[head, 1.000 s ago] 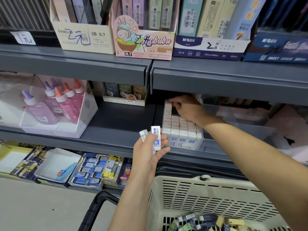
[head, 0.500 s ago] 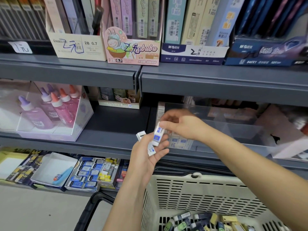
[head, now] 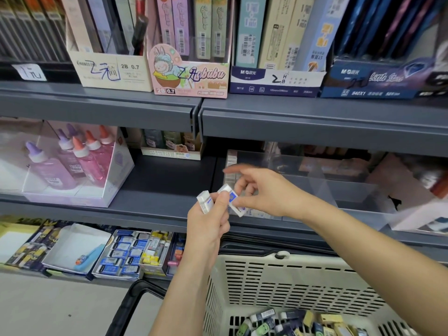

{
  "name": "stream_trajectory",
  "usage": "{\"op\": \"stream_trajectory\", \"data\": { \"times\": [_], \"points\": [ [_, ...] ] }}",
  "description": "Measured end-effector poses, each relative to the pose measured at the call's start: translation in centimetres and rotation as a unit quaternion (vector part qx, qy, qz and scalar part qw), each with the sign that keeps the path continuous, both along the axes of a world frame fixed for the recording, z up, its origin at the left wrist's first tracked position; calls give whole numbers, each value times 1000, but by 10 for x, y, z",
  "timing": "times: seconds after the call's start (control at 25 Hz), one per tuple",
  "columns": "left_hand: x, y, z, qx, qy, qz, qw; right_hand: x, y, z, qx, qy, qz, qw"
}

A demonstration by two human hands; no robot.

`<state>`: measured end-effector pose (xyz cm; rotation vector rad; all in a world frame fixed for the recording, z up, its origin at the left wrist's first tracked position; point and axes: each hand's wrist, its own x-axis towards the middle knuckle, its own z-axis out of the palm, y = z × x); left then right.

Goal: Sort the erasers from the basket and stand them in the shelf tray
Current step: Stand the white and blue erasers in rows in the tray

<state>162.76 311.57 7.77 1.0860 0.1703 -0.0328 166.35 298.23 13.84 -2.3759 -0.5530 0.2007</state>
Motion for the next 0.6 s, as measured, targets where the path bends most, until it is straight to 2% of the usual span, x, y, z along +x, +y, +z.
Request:
{"op": "stream_trajectory", "data": {
  "times": [0.12, 0.2, 0.28, 0.32, 0.48, 0.6],
  "points": [
    [1, -2, 1, -5, 4, 0, 1000, 6, -3, 5, 23, 15, 14, 1000],
    [2, -1, 1, -42, 29, 5, 999, 22, -11, 10, 50, 23, -66, 996],
    [4, 1, 1, -92, 46, 3, 995, 46, -24, 11, 10, -1, -170, 985],
    [5, 2, 0, -95, 45, 6, 994, 57, -29, 9, -22, -21, -191, 981],
    [9, 1, -3, -16, 48, 32, 998, 82, -32, -12, -59, -28, -111, 992],
    [7, 1, -6, 39, 15, 43, 998, 90, -29, -30, -103, -49, -64, 991]
  ]
}}
